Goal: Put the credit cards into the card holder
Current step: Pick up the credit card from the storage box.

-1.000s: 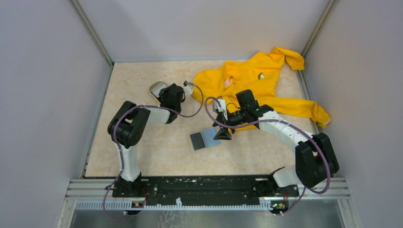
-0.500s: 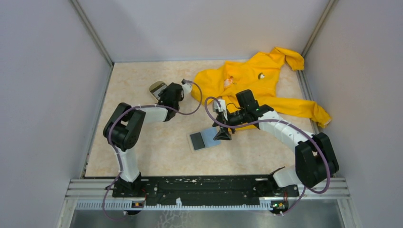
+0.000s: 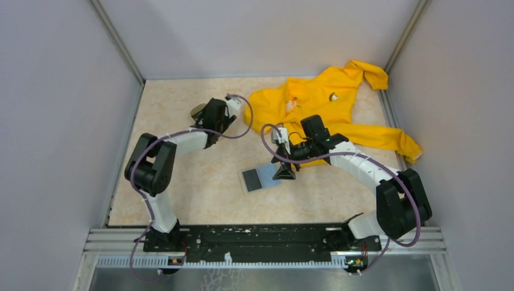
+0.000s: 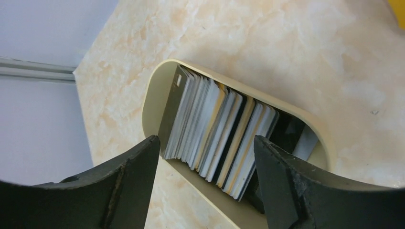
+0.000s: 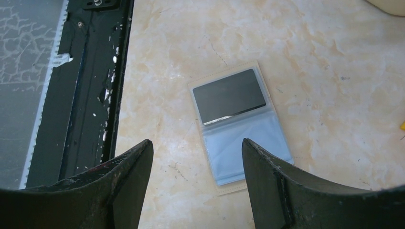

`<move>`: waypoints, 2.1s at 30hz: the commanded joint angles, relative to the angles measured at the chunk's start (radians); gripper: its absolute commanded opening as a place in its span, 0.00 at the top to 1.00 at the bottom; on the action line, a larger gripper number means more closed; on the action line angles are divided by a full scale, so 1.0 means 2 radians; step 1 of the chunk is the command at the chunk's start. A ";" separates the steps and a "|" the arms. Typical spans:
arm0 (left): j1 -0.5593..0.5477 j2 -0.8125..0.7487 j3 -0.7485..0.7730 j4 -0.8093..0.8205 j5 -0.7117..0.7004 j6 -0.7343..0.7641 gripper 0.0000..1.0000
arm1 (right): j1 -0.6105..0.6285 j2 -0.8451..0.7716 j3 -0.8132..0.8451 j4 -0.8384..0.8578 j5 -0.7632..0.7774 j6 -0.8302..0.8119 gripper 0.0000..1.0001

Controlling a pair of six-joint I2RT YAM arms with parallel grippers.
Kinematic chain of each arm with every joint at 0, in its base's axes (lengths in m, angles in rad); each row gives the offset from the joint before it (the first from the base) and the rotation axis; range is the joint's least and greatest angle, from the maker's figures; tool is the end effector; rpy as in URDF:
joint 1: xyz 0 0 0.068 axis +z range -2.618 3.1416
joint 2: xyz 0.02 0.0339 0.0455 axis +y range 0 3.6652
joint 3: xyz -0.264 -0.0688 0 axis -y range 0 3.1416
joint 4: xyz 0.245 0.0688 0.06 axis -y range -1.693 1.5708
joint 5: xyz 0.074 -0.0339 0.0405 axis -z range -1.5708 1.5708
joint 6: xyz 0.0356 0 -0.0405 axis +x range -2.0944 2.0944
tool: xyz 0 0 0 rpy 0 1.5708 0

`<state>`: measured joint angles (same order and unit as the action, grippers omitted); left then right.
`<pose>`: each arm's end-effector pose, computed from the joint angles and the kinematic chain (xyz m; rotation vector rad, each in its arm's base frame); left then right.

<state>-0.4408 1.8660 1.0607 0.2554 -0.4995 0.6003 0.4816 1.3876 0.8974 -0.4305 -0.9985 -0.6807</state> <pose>0.3686 -0.1551 0.1760 0.7790 1.9579 0.6235 0.2279 0.1529 0.2364 -1.5333 1.6039 1.1111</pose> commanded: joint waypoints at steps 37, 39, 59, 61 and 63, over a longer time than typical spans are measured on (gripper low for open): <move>0.138 0.156 0.339 -0.410 0.264 -0.073 0.60 | -0.002 0.012 0.031 -0.011 -0.043 -0.011 0.32; 0.138 0.159 0.343 -0.414 0.263 -0.077 0.78 | -0.002 0.012 0.031 -0.011 -0.043 -0.011 0.32; 0.138 0.129 0.366 -0.458 0.290 -0.108 0.89 | -0.002 0.009 0.032 -0.013 -0.045 -0.012 0.32; 0.138 0.135 0.380 -0.470 0.292 -0.108 0.88 | -0.002 0.008 0.032 -0.013 -0.045 -0.012 0.32; 0.138 0.138 0.388 -0.478 0.295 -0.107 0.87 | -0.002 0.009 0.032 -0.014 -0.045 -0.012 0.32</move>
<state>-0.1650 2.1353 1.7851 -0.6102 0.0406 0.4049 0.4816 1.4204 0.9131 -0.4656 -1.0492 -0.6815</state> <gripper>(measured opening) 0.128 0.677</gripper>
